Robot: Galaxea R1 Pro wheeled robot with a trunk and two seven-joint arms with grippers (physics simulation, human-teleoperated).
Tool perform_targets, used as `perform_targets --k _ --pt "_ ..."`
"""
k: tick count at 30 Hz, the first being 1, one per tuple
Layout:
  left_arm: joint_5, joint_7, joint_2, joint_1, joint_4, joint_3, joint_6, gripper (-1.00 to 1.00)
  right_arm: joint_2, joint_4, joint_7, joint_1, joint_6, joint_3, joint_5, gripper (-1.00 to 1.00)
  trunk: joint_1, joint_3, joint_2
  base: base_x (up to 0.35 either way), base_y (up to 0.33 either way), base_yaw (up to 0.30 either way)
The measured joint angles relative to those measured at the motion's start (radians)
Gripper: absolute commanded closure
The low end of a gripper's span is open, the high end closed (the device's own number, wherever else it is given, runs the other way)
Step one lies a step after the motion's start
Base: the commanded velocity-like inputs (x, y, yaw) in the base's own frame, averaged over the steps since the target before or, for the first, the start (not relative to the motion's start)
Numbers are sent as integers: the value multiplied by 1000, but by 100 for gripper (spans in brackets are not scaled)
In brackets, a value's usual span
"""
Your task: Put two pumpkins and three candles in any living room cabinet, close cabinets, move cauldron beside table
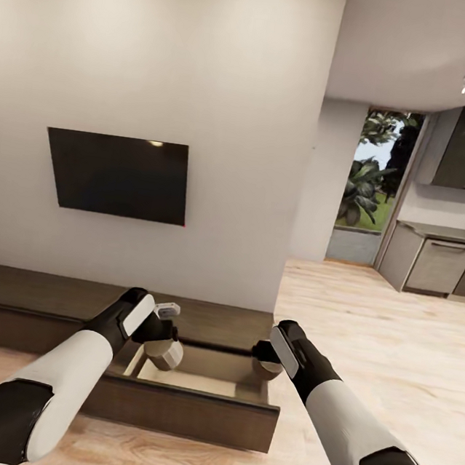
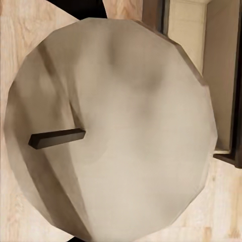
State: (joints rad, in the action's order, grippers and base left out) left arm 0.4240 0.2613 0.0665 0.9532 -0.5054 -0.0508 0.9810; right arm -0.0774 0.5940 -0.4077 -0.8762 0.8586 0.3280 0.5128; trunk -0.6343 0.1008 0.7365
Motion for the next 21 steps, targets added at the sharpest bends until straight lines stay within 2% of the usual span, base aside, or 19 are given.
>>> perform_targets --k 6,11,15,17,21 --pt "1 0 0 0 2 -3 0 100 0 0 1 0 0 0 -1 100 0 0 0 176 -125 0" --pt "1 3 2 0 6 -42 -1 100 -1 0 42 0 -1 1 3 100 0 0 0 26 -24 0" --pt "2 7 10 0 7 -54 -2 100 -3 -3 61 0 -3 2 2 100 0 0 0 3 -3 0" --pt "0 42 17 0 8 -55 -1 100 -3 -4 62 0 -2 2 1 100 0 0 0 0 0 0" --pt "8 158 47 0 8 -54 -3 100 -6 -7 59 0 -1 2 0 100 0 0 0 0 0 0"
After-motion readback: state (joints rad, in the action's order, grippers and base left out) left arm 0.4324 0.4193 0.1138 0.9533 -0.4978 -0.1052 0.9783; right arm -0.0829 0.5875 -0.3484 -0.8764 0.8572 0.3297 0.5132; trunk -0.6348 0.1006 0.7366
